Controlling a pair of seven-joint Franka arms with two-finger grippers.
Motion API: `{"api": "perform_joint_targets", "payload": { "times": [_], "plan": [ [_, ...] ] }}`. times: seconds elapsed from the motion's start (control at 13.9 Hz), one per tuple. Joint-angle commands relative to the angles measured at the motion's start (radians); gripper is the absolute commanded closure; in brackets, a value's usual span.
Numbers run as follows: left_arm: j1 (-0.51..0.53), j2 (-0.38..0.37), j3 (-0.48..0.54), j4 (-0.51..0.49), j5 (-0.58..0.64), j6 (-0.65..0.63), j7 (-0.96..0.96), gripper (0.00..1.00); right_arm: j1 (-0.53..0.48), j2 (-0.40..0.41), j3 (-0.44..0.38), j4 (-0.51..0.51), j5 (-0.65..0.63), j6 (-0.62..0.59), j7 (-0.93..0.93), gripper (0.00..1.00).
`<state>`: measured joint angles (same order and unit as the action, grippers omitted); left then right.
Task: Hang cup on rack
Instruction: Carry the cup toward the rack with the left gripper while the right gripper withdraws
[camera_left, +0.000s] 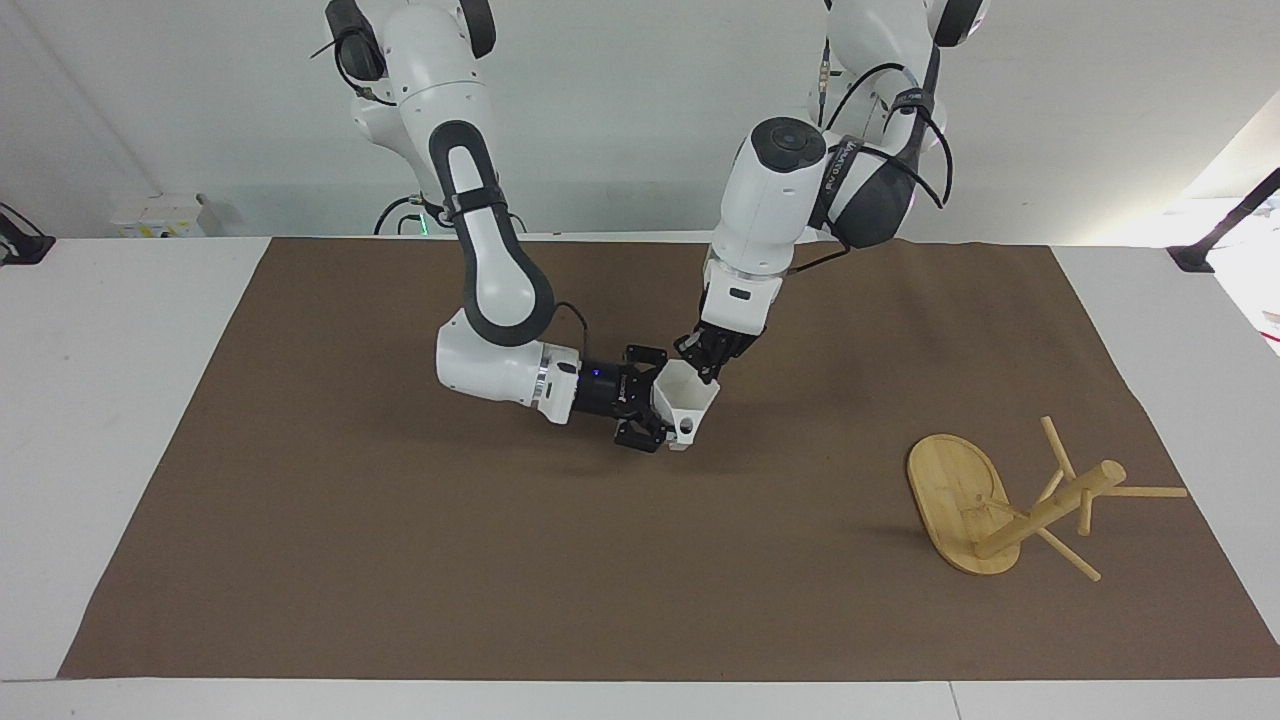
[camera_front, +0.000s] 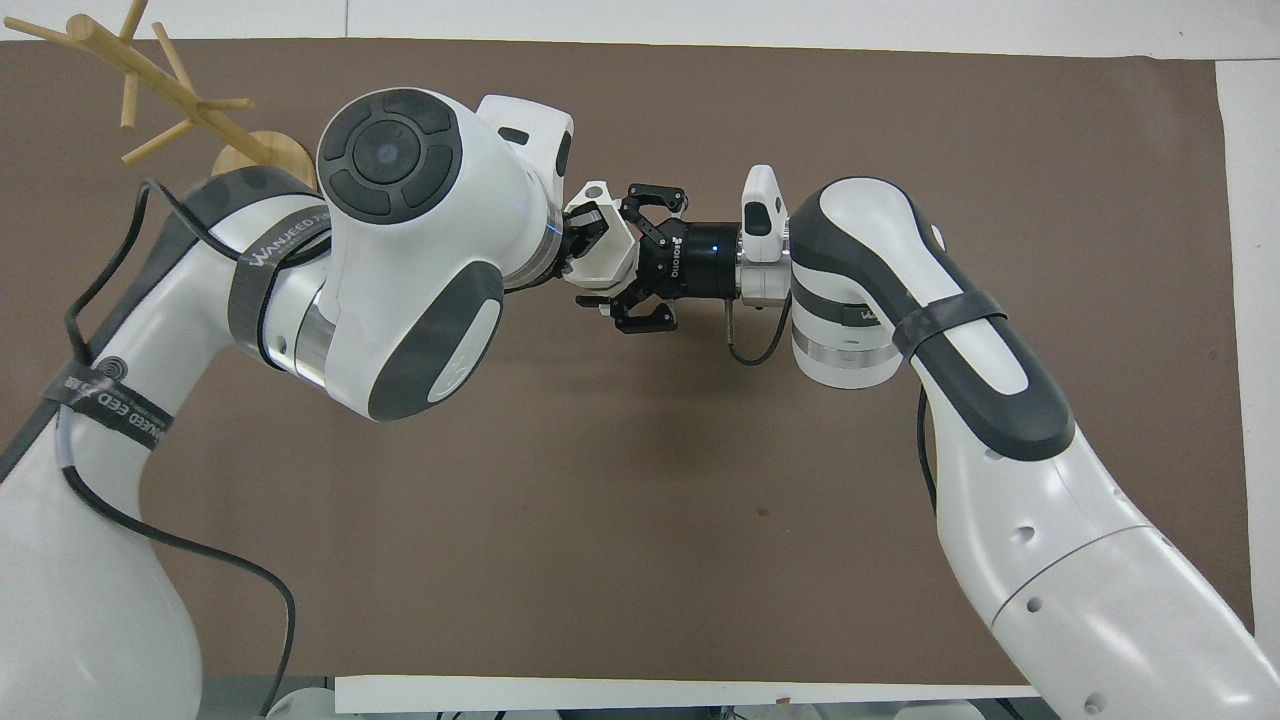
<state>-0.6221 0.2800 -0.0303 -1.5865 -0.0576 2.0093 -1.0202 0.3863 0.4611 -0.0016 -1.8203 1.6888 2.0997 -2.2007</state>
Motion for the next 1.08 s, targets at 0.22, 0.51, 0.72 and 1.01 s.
{"api": "perform_joint_targets", "payload": {
  "times": [0.22,0.51,0.72,1.01],
  "plan": [
    [0.002,-0.007,0.012,-0.004,0.016,0.02,0.003,1.0,-0.148,-0.021,-0.009,-0.019,-0.142,-0.16,0.006,0.0],
    [0.067,-0.019,0.012,-0.015,0.042,-0.001,0.038,1.0,-0.338,-0.021,-0.009,0.003,-0.429,-0.308,0.013,0.0],
    [0.142,-0.028,0.012,-0.015,0.042,-0.085,0.159,1.0,-0.403,-0.05,-0.015,0.013,-0.613,-0.333,0.025,0.0],
    [0.212,-0.045,0.012,-0.02,0.042,-0.1,0.209,1.0,-0.411,-0.189,-0.018,0.067,-1.036,-0.308,0.392,0.0]
  ]
}}
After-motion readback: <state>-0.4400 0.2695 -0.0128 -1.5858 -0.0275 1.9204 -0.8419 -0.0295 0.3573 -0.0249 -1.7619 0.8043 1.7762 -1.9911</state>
